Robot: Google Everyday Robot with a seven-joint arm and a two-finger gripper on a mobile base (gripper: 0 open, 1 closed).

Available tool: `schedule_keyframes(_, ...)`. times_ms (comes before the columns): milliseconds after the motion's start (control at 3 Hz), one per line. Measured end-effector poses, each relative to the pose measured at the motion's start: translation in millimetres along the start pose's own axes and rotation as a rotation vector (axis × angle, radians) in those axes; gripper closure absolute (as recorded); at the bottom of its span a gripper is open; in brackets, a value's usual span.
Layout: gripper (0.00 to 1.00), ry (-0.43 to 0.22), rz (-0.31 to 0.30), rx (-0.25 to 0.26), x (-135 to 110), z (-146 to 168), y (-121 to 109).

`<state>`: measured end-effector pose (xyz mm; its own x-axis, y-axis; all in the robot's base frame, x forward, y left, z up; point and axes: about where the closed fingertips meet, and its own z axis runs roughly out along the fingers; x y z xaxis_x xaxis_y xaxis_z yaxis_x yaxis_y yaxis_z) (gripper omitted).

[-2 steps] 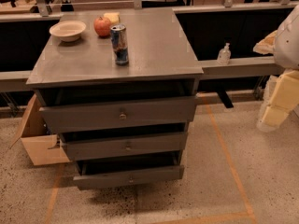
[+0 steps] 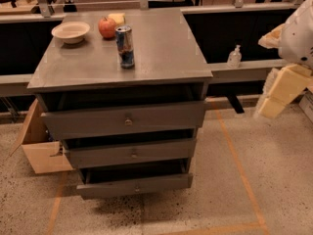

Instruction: Pick redbull can

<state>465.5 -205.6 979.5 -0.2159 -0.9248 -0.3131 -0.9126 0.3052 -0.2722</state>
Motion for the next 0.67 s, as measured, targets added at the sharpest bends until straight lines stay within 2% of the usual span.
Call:
schedule_keyframes(333, 0.00, -0.232, 0.063, 0.039, -38.8, 12.4, -46.7)
schedule_keyframes(667, 0.00, -0.488, 0.097, 0.063, -77.9, 22.7, -85.6)
